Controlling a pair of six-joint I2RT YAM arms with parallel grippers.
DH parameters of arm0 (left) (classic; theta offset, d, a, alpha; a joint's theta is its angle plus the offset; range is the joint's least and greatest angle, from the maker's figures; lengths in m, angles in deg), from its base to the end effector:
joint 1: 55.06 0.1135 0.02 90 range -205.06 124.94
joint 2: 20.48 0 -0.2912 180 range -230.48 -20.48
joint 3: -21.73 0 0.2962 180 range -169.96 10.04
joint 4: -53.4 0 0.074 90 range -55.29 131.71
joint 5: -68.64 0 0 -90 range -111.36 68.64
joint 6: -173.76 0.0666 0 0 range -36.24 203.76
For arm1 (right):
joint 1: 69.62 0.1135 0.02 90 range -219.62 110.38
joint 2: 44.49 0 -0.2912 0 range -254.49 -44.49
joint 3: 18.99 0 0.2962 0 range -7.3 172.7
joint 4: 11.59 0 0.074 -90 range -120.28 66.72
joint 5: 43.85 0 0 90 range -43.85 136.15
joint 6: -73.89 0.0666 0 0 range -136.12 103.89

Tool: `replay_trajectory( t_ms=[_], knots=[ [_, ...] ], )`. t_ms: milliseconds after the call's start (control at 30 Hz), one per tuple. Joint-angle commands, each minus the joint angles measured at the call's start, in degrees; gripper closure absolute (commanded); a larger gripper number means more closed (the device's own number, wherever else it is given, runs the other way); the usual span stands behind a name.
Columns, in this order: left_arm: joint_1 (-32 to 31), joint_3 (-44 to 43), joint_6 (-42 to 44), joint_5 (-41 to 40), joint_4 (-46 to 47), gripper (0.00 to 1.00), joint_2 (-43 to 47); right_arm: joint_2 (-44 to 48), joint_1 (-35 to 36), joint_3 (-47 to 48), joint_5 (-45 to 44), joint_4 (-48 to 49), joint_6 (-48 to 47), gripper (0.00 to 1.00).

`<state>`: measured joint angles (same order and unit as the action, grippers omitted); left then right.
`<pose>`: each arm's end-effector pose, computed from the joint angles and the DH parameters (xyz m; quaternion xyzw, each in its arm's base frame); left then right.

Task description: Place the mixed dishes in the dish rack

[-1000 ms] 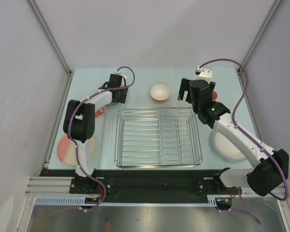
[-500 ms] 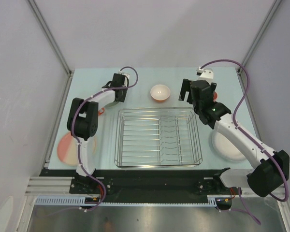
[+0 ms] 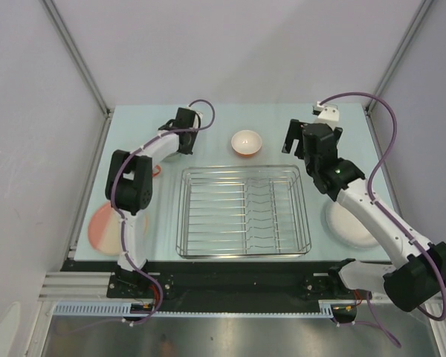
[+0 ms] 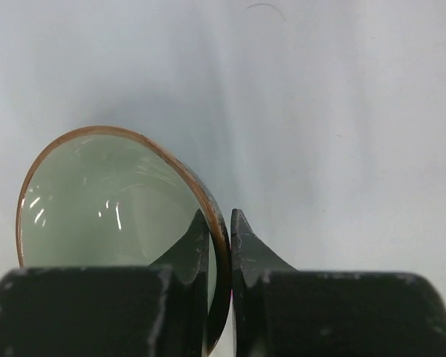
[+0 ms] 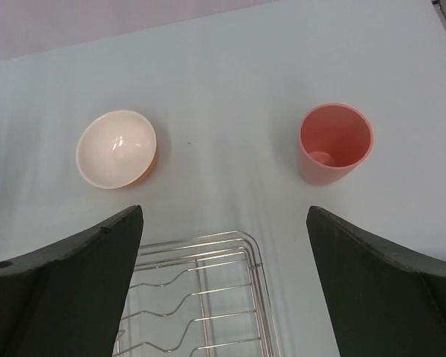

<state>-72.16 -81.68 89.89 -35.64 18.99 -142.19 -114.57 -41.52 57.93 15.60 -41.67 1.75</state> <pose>0.5193 -0.1426 0.1580 0.1504 0.9289 0.0869 0.3270 0.3120 0.1282 0.3707 0.0725 0.8153 0.0047 0.5745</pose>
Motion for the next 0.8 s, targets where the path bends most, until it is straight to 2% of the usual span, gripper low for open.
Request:
replay_trajectory(
  t_ms=[0, 167, 200, 267, 300, 367, 400, 467, 533, 567, 600, 667, 733, 767],
  knots=[
    [-0.48, -9.77, -1.02, 4.51, -5.22, 1.0, 10.08, 2.85, -0.24, 0.07, -1.35, 0.99, -0.2, 0.04],
    [-0.48, -23.3, -5.24, 15.31, -16.81, 1.0, 17.28, 3.9, -0.24, -0.54, -3.99, 0.46, -1.08, 0.05],
    [-0.48, -30.63, -7.51, 17.08, -21.96, 1.0, 17.56, 4.6, -0.24, -0.72, -4.78, 0.03, -0.91, 0.05],
    [-0.39, -38.58, -10.25, 23.73, -27.09, 1.0, 18.52, 5.83, -0.23, -1.24, -5.31, -0.59, -0.12, 0.05],
    [-0.47, -39.23, -12.87, 26.73, -26.16, 1.0, 20.7, 7.23, -0.24, -1.86, -6.01, -0.77, 0.32, 0.05],
    [-1.0, -29.63, -15.87, 31.75, -22.65, 1.0, 26.76, 8.9, -0.32, -2.65, -6.63, -1.29, 1.2, 0.05],
    [-1.0, -27.22, -19.72, 40.47, -20.37, 1.0, 30.62, 10.48, -0.24, -3.44, -7.15, -1.29, 1.29, 0.05],
    [-1.09, -22.39, -25.43, 50.69, -17.64, 1.0, 33.71, 12.07, -0.5, -4.06, -7.86, -2.0, 1.82, 0.05],
    [-1.18, -18.16, -30.19, 55.57, -13.95, 1.0, 35.66, 14.26, -0.59, -4.85, -8.65, -3.22, 2.17, 0.05],
    [-1.44, -12.57, -32.65, 57.42, -11.49, 1.0, 36.8, 15.06, -0.67, -5.11, -8.92, -3.66, 3.13, 0.05],
    [-1.7, -9.21, -38.24, 60.13, -5.2, 1.0, 39.42, 15.85, -0.85, -5.55, -9.0, -4.28, 3.57, 0.05],
    [-3.81, -1.22, -44.33, 62.26, 1.43, 1.0, 41.2, 18.92, -1.03, -7.04, -9.35, -4.55, 5.41, 0.05],
    [-7.39, 0.48, -46.29, 65.16, 3.28, 1.0, 40.15, 21.12, -1.03, -8.62, -9.44, -4.72, 6.47, 0.05],
    [-8.55, 5.45, -47.86, 64.91, 6.25, 1.0, 40.58, 23.3, -1.03, -8.98, -9.36, -4.81, 7.0, 0.05]
  ],
)
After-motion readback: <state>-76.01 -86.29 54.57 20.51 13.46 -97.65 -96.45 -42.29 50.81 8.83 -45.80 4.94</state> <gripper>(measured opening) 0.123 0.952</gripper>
